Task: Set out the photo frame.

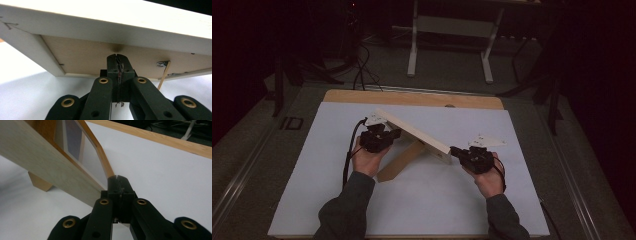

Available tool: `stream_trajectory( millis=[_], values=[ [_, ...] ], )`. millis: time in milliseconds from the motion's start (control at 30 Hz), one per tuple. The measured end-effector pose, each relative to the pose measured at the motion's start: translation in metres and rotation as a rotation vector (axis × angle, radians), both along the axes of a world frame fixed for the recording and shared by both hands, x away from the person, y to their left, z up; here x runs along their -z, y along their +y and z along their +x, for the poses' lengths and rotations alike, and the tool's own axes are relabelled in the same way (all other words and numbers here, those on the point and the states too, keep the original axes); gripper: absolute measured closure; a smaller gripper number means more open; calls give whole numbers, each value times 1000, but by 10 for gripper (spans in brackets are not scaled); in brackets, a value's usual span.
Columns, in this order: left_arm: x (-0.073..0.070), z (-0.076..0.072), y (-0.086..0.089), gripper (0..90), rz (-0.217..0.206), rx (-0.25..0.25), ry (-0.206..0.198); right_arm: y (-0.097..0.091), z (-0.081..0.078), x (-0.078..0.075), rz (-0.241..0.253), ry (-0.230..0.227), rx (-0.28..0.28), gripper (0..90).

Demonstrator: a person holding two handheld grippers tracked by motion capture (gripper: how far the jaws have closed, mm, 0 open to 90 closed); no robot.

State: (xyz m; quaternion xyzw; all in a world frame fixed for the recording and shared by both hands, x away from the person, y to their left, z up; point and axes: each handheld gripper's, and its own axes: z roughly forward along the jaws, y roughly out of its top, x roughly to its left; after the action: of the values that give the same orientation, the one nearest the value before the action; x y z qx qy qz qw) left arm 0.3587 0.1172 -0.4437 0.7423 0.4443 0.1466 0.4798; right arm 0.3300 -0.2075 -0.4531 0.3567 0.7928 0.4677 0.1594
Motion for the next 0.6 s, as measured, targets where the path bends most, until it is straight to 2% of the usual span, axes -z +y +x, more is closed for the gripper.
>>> stream_trajectory(
  millis=[267, 600],
  values=[
    [0, 0, -4, 900, 11, 2, 5, 0, -2, -2, -13, -8, -12, 899],
    [-1, -1, -15, 900, 31, 34, 1, 3, -4, -2, -22, -9, -34, 899]
  ],
)
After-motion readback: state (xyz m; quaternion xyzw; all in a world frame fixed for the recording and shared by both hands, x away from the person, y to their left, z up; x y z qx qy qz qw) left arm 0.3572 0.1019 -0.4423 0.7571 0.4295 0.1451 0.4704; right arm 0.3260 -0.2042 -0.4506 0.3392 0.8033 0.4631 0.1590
